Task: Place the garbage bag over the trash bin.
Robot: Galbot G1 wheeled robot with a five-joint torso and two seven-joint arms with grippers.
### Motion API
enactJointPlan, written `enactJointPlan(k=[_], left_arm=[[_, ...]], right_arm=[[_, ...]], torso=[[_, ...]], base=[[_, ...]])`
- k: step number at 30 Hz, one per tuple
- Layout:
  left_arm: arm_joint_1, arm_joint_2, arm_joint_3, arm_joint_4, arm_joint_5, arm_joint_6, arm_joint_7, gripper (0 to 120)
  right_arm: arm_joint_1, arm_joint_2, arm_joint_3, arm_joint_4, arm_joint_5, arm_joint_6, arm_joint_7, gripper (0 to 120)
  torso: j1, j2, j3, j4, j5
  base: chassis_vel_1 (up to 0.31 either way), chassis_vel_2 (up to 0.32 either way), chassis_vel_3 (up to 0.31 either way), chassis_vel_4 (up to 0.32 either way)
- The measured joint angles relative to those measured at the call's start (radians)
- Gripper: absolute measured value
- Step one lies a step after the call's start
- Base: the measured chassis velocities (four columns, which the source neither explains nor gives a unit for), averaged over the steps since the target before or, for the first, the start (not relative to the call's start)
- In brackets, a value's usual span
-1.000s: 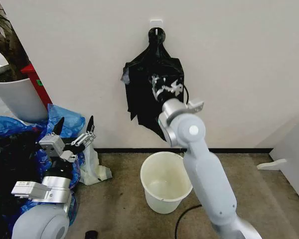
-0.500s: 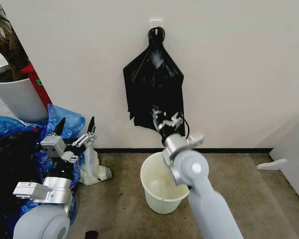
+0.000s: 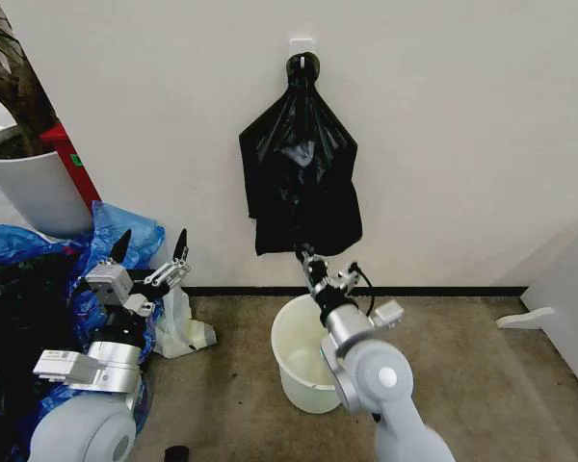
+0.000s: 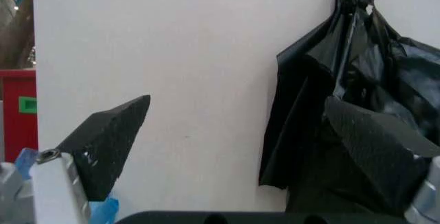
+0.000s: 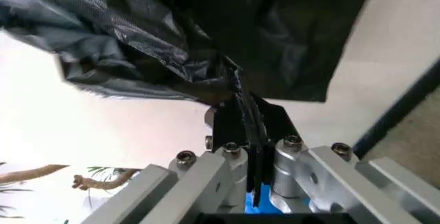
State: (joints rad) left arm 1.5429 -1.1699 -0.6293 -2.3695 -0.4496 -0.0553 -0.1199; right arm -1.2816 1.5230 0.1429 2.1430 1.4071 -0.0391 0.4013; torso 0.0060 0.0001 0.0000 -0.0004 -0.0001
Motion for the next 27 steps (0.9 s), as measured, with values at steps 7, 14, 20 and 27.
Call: enactJointPlan(k=[7, 14, 20, 27], left_arm=[[-0.012, 0.005, 0.004, 0.004, -0.006, 0.005, 0.003, 100], [-0.020, 0.007, 0.007, 0.014, -0.005, 0.006, 0.011, 100], [-0.023, 0.012, 0.006, 0.018, -0.005, 0.002, 0.013, 100], [-0.009, 0.016, -0.006, 0.025, -0.010, -0.016, 0.022, 100]], right_arm=[[-0.095, 0.008, 0.007, -0.006, -0.029, 0.002, -0.050, 0], [-0.096, 0.017, 0.013, 0.006, -0.063, 0.007, -0.055, 0], [0.049, 0.008, 0.018, 0.032, -0.069, 0.009, 0.009, 0], [0.247, -0.004, 0.010, 0.059, -0.084, 0.006, 0.073, 0]], torso=[[0.000, 0.000, 0.000, 0.0001, 0.0001], [0.000, 0.000, 0.000, -0.0001, 0.0001], [0.000, 0.000, 0.000, 0.0001, 0.0001], [0.000, 0.000, 0.000, 0.0003, 0.0000]], base=[[0.000, 0.000, 0.000, 0.000], [0.000, 0.000, 0.000, 0.000], [0.000, 0.000, 0.000, 0.000], [0.000, 0.000, 0.000, 0.000]])
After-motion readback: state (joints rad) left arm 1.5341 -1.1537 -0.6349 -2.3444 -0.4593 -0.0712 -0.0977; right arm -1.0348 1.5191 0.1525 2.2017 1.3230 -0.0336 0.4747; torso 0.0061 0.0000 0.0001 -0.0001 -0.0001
